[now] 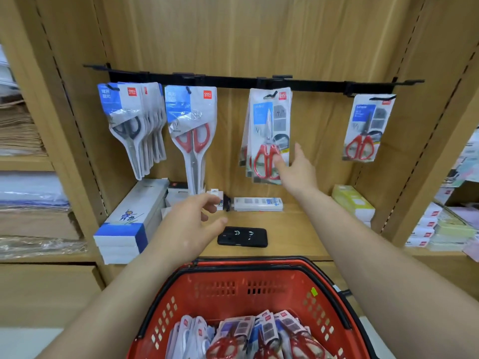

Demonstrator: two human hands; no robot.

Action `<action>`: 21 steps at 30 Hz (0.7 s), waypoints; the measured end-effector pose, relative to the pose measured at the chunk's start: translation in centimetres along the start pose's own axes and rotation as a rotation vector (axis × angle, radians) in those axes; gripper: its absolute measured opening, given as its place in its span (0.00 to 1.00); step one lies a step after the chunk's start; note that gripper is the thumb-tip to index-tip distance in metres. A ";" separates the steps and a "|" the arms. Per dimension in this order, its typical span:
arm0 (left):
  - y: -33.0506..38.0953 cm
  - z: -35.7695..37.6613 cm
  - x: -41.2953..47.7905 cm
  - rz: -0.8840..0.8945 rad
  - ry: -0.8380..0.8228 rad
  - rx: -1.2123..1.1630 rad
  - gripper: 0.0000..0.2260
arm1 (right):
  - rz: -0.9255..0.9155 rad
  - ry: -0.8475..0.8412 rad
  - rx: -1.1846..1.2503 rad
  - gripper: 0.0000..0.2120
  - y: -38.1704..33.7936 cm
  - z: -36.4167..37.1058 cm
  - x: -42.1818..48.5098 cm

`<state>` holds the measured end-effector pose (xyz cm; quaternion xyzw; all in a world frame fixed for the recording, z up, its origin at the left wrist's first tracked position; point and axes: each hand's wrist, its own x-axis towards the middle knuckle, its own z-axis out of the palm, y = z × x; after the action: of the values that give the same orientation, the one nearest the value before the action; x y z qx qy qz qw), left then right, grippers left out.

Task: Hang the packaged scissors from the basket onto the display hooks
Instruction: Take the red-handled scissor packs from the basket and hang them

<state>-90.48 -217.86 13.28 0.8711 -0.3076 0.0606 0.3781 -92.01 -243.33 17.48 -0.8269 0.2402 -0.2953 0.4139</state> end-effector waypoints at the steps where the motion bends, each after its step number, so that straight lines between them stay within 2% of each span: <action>1: -0.3 0.2 -0.4 -0.006 -0.010 0.010 0.19 | 0.029 -0.024 -0.036 0.36 0.8 0.3 -0.6; 3: -1.1 0.7 -1.3 -0.021 -0.039 0.036 0.19 | 0.066 -0.063 -0.074 0.36 2.6 0.7 -2.4; 8: -3.9 3.2 -4.8 -0.075 -0.159 0.092 0.22 | 0.114 -0.256 -0.130 0.23 8.2 1.5 -8.9; 11: -6.2 5.4 -7.1 -0.131 -0.243 0.108 0.21 | 0.097 -0.399 -0.244 0.18 12.2 2.3 -12.9; 16: -10.6 9.3 -11.5 -0.253 -0.425 0.169 0.23 | 0.152 -0.668 -0.385 0.15 18.0 3.7 -19.0; 19: -12.9 11.4 -14.1 -0.297 -0.525 0.213 0.24 | 0.206 -0.722 -0.450 0.13 20.5 4.8 -21.1; 21: -14.0 12.8 -15.5 -0.312 -0.586 0.248 0.26 | 0.195 -0.747 -0.496 0.17 21.5 5.6 -21.7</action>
<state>-96.43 -211.76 -9.72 0.9273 -0.2565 -0.2136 0.1696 -106.87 -238.02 -9.29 -0.9244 0.2146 0.1295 0.2876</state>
